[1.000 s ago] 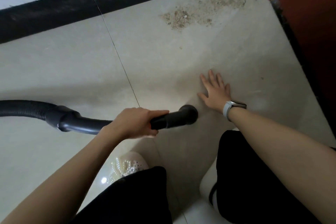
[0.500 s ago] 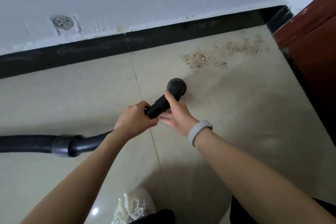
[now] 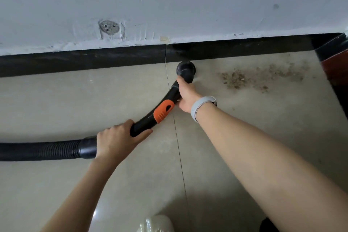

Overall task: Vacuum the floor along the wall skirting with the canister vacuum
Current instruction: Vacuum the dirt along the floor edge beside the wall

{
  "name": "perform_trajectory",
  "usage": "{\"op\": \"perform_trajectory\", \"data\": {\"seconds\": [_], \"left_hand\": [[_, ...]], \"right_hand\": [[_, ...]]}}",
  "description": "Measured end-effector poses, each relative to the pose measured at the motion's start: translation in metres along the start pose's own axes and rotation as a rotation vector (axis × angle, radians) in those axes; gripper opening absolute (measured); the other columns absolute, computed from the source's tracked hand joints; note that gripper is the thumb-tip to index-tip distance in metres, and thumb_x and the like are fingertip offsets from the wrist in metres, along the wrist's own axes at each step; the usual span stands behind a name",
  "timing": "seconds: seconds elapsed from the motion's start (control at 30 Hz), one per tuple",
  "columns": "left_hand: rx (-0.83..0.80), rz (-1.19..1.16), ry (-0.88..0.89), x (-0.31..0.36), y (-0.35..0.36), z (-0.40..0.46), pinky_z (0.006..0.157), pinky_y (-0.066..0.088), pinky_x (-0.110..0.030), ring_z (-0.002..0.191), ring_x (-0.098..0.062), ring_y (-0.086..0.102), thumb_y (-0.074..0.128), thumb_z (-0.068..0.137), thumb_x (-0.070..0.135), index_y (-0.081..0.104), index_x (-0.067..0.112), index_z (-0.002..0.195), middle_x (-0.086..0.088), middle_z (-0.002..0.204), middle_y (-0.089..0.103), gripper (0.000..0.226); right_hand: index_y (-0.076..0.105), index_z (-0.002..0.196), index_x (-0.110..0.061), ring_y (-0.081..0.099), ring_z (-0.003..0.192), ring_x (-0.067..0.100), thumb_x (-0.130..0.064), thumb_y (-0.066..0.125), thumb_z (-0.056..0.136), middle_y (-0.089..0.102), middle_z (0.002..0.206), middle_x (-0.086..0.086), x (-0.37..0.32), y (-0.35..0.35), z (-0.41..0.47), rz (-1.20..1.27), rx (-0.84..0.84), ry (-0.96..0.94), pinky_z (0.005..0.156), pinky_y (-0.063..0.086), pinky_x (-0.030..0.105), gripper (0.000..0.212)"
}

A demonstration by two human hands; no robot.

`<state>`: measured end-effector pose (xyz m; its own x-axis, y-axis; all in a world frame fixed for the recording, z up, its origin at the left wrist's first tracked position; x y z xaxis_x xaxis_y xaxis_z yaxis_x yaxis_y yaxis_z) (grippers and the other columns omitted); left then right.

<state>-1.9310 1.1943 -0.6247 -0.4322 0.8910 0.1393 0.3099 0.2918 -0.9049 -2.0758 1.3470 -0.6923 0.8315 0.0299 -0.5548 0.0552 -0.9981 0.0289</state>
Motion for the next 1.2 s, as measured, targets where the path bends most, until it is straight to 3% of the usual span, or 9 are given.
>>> {"op": "perform_trajectory", "data": {"seconds": [0.13,0.23,0.4,0.63,0.77,0.83,0.97,1.1,1.2], "left_hand": [[0.041,-0.025,-0.063,-0.012,-0.005,0.009,0.062,0.037,-0.030,0.082,-0.029,0.063,0.042,0.079,0.075,0.048,0.022,0.085,-0.001,0.079,0.064,0.054],[0.002,0.004,-0.026,-0.009,-0.003,0.015,0.063,0.037,-0.029,0.084,-0.027,0.064,0.039,0.080,0.075,0.046,0.023,0.086,-0.001,0.082,0.066,0.052],[-0.029,0.027,0.052,0.016,-0.005,0.029,0.062,0.039,-0.028,0.079,-0.023,0.064,0.036,0.080,0.076,0.045,0.026,0.086,0.005,0.072,0.055,0.052],[-0.125,-0.036,0.087,0.087,-0.011,0.050,0.061,0.040,-0.028,0.064,-0.015,0.054,0.033,0.080,0.077,0.046,0.026,0.074,0.007,0.065,0.053,0.053],[-0.269,-0.286,-0.002,0.108,-0.005,0.053,0.061,0.045,-0.028,0.058,-0.015,0.059,0.040,0.083,0.071,0.055,0.021,0.070,0.003,0.062,0.061,0.054],[-0.372,-0.545,-0.068,0.112,-0.001,0.051,0.056,0.045,-0.026,0.049,-0.016,0.055,0.046,0.088,0.059,0.057,0.013,0.070,-0.002,0.058,0.060,0.051],[-0.437,-0.687,-0.217,0.104,-0.012,0.043,0.052,0.046,-0.025,0.046,-0.018,0.053,0.043,0.092,0.053,0.057,0.007,0.068,-0.007,0.055,0.059,0.055],[-0.352,-0.741,-0.281,0.110,-0.013,0.023,0.052,0.045,-0.026,0.046,-0.021,0.053,0.044,0.093,0.050,0.058,0.003,0.071,-0.008,0.054,0.058,0.054],[-0.078,-0.579,-0.273,0.113,-0.016,0.009,0.056,0.046,-0.030,0.053,-0.023,0.059,0.048,0.093,0.048,0.055,0.010,0.073,-0.006,0.057,0.061,0.043]], "right_hand": [[0.044,0.126,-0.009,0.063,0.067,0.021,-0.026,0.061,0.089,0.059,0.080,0.007,0.013,0.032,0.002,0.051,-0.017,0.031,0.076,0.056,0.036,0.044],[0.043,0.123,-0.011,0.066,0.085,0.026,-0.035,0.060,0.088,0.063,0.083,0.007,0.027,0.038,0.003,-0.045,-0.023,0.062,0.090,0.052,0.044,0.045],[0.036,0.131,-0.009,0.058,0.109,0.034,-0.043,0.052,0.090,0.056,0.125,0.017,0.013,0.011,0.015,-0.167,0.098,0.025,0.096,0.048,0.048,0.055],[0.045,0.121,-0.010,0.057,0.109,0.031,-0.040,0.057,0.090,0.055,0.111,0.011,-0.029,-0.062,0.025,-0.076,0.170,0.013,0.098,0.047,0.047,0.046],[0.045,0.123,-0.008,0.064,0.071,0.026,-0.030,0.062,0.088,0.059,0.084,0.014,-0.035,-0.063,0.009,0.304,-0.060,0.125,0.072,0.057,0.037,0.045],[0.043,0.130,-0.006,0.064,0.068,0.025,-0.030,0.063,0.089,0.059,0.082,0.013,-0.037,-0.053,0.003,0.407,-0.171,0.162,0.063,0.058,0.034,0.052],[0.042,0.123,-0.006,0.064,0.069,0.025,-0.027,0.060,0.092,0.058,0.083,0.013,-0.046,-0.031,-0.007,0.387,-0.258,0.180,0.080,0.056,0.043,0.042],[0.041,0.106,-0.007,0.061,0.062,0.021,-0.024,0.047,0.097,0.058,0.079,0.010,-0.049,-0.033,-0.018,0.153,-0.242,0.158,0.082,0.055,0.039,0.020],[0.046,0.092,-0.007,0.065,0.072,0.022,-0.027,0.045,0.095,0.058,0.074,0.008,-0.047,-0.043,-0.018,-0.009,-0.197,0.116,0.084,0.053,0.037,0.020]]}}
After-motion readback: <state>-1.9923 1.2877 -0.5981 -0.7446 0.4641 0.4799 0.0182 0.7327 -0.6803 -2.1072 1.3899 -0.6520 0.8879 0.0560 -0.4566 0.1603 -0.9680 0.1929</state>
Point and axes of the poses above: each hand's wrist, its own z-axis towards the middle knuckle, its own y-axis out of the palm, x = y × z, the point moved 10 cm from there along z, towards the middle knuckle
